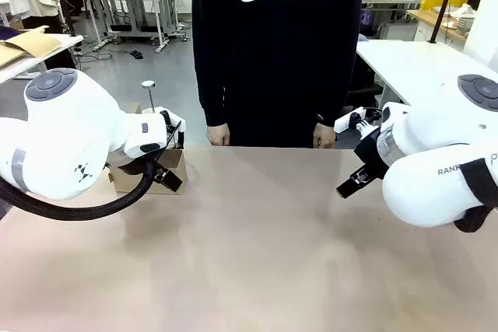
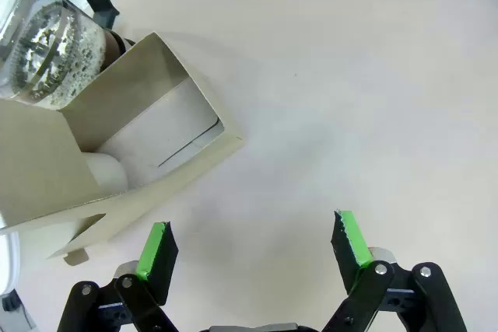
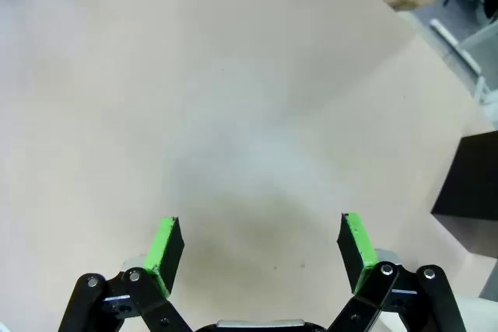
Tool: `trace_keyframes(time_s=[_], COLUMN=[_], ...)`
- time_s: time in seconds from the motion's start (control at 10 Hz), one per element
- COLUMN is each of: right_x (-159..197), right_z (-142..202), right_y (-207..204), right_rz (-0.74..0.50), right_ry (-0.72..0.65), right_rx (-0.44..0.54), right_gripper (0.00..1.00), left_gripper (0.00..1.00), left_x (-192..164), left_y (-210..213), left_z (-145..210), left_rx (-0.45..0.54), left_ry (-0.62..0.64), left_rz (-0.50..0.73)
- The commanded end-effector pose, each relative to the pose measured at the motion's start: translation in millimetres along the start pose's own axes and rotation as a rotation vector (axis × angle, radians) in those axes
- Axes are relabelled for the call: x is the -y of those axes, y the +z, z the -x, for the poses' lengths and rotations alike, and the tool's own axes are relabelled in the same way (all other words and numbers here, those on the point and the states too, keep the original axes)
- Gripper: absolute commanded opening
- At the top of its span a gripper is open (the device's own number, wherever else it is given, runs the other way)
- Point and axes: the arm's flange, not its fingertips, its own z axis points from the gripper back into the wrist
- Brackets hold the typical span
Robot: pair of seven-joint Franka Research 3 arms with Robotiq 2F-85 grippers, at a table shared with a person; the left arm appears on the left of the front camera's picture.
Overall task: Pour a drink into a cup and package it in a carrier.
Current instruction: Pick up the 600 ml Paper Cup and place it in the middle top area of the table.
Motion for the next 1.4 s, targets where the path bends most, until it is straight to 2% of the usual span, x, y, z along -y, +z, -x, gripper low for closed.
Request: trace_keyframes(time_s=[0.0,1.0,1.3], right_x=[0.0,-0.1,40.3], right_z=[0.0,0.1,-65.6], right_y=[0.0,-0.2,59.4], right_rz=[0.0,0.0,-0.019], right_ry=[0.0,0.001,-0.044], right_rx=[0.0,-0.001,0.061], right_gripper=[1.0,1.0,1.0], left_gripper=[1.0,1.0,1.0], left_x=[0.0,0.0,0.0], left_y=[0.0,0.0,0.0], left_z=[0.0,0.0,0.0], left_rx=[0.0,0.0,0.0], left_ry=[0.0,0.0,0.0], left_rz=[0.0,0.0,0.0])
